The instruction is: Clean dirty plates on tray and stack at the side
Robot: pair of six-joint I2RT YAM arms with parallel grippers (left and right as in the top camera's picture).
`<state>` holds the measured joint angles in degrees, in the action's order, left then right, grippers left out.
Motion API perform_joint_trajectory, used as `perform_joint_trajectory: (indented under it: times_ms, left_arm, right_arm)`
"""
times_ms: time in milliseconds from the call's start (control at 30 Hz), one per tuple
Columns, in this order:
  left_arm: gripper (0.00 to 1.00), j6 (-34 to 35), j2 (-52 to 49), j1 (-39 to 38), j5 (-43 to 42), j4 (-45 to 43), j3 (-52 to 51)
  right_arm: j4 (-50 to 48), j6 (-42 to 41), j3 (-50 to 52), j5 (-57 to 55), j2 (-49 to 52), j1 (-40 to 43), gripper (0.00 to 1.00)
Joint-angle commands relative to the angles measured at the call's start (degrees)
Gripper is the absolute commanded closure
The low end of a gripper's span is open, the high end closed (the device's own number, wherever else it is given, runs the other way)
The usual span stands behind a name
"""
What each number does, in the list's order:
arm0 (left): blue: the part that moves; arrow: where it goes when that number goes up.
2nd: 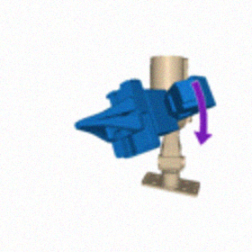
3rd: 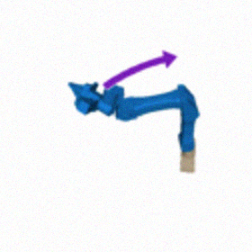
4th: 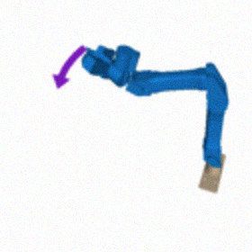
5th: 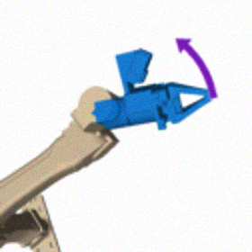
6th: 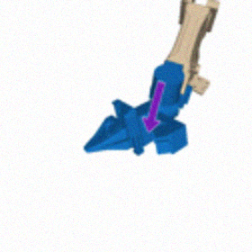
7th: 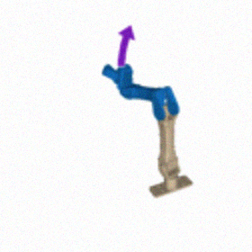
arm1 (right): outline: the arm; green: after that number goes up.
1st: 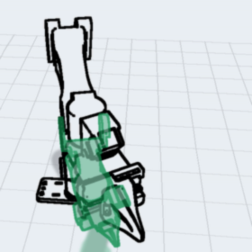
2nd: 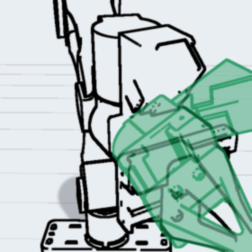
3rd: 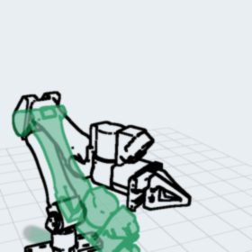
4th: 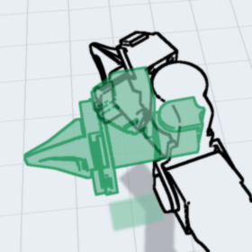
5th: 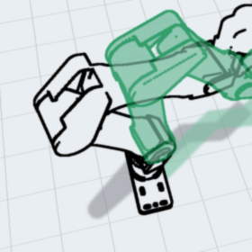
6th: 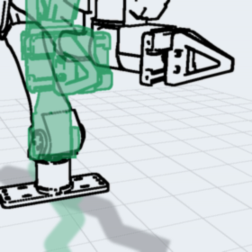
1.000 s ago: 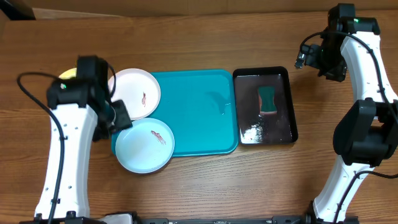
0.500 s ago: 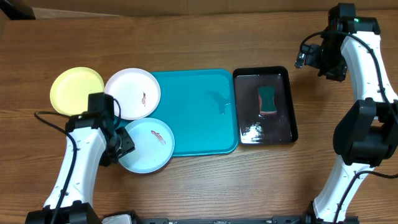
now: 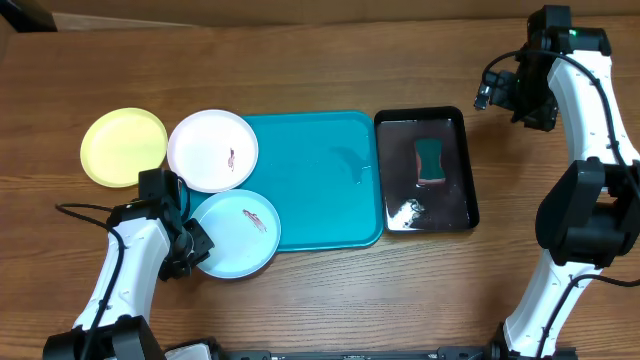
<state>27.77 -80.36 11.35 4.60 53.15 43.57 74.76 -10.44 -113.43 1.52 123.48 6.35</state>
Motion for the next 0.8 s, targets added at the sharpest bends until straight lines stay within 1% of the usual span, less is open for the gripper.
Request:
perform_joint_trajectory:
  times_ms: [0,100,467,500,533,567,600,667,767]
  left_arm:
    - [0.79,0.6,0.6,0.3,0.5,-0.6,-0.5]
    - [0.83,0.6,0.6,0.3,0.0,-0.6,-0.5]
    - [0.83,0.5,0.6,0.3,-0.1,-1.7,-2.3]
    - [0.85,0.6,0.6,0.3,-0.2,-2.9,-3.5]
    - [0.92,0.6,0.6,0.2,-0.4,-3.2,-4.0]
    - [0.96,0.5,0.6,0.3,-1.0,-3.2,-4.1]
    - [0.96,0.4,0.6,0.2,-1.8,-3.2,-4.0]
    - [0.96,-1.8,0.6,0.2,-5.4,-3.3,-3.7]
    - [0.96,-6.6,0.6,0.2,-13.0,-2.7,-2.6]
  right_arm:
    - [-0.1,-0.1,-1.0,0.1,-1.5,0.0,0.00]
    - [-0.1,-0.1,-1.0,0.1,-1.5,0.0,0.00]
    - [-0.1,-0.1,-1.0,0.1,-1.5,0.0,0.00]
    - [-0.1,-0.1,-1.0,0.1,-1.5,0.0,0.00]
    - [-0.1,-0.1,-1.0,0.1,-1.5,0.0,0.00]
    - [-0.1,-0.1,-1.0,0.1,-1.5,0.0,0.00]
    - [-0.1,-0.1,-1.0,0.1,-1.5,0.0,0.00]
    - [-0.1,-0.1,-1.0,0.1,-1.5,0.0,0.00]
    - [-0.1,-0.1,-1.0,0.1,-1.5,0.0,0.00]
